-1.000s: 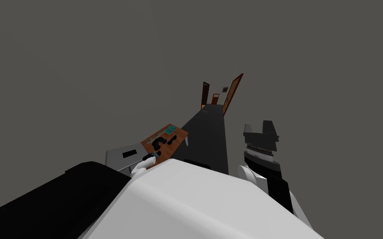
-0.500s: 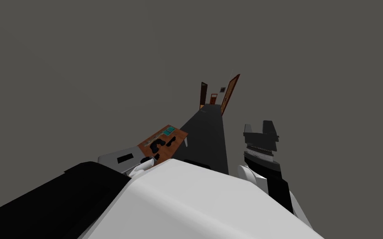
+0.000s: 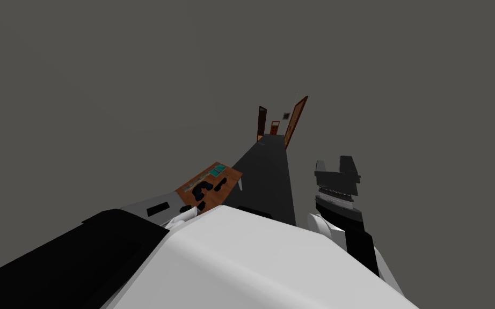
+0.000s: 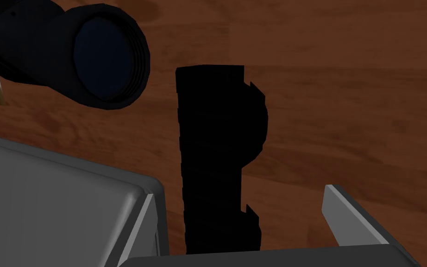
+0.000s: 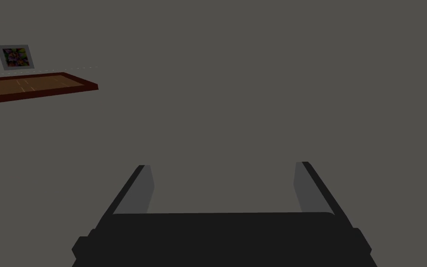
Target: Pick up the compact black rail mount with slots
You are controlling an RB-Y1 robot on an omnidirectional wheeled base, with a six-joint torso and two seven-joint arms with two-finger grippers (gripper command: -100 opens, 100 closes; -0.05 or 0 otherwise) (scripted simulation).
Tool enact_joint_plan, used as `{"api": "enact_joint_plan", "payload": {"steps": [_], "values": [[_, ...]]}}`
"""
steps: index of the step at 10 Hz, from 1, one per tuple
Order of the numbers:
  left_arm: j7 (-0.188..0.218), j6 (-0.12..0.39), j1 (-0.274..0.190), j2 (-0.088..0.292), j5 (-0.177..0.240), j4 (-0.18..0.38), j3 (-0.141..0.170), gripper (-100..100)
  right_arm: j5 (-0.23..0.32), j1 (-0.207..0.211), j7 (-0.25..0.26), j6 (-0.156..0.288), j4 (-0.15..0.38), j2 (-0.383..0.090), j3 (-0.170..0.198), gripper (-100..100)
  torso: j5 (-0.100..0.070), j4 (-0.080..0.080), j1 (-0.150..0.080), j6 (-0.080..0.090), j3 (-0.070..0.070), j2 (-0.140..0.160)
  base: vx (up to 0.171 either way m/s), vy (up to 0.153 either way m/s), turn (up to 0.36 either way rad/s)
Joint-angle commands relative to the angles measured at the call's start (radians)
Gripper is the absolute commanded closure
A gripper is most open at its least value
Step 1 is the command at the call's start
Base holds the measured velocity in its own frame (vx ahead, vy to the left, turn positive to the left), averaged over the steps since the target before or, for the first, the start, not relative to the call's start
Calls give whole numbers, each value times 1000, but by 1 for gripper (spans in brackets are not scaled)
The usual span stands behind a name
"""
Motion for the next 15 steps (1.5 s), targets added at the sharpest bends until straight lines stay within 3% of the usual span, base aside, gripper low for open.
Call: {"api": "enact_joint_plan", "payload": {"steps": [1,5,6,8,11,12,13,14,15], "values": [[3,6,-6,8,9,29,1,-100,0,0,0,0,0,0,0,0,0,0,0,0,0,0,31,44,-26],[41,62,-24,30,12,149,25,-100,0,0,0,0,0,0,0,0,0,0,2,0,-1,-1,40,69,-55],[41,62,-24,30,12,149,25,-100,0,0,0,0,0,0,0,0,1,0,3,0,-1,-1,27,58,-16],[57,87,-31,35,14,205,32,-100,0,0,0,0,0,0,0,0,0,0,1,0,0,0,37,69,-28],[65,99,-24,31,10,195,33,-100,0,0,0,0,0,0,0,0,1,0,3,0,0,0,26,79,-14],[65,98,-26,32,11,199,33,0,0,0,0,0,0,0,0,0,0,0,0,0,0,1,2,7,-1],[110,51,16,24,20,196,-17,-100,0,0,0,0,0,0,0,0,0,0,-2,0,1,1,69,38,-61],[110,51,16,24,20,196,-21,-100,0,0,0,0,0,0,0,0,0,0,-1,0,-1,-2,77,47,-27],[155,18,59,16,29,193,-62,-100,0,0,0,0,0,0,0,0,0,-1,0,0,-2,-3,93,52,-49]]}}
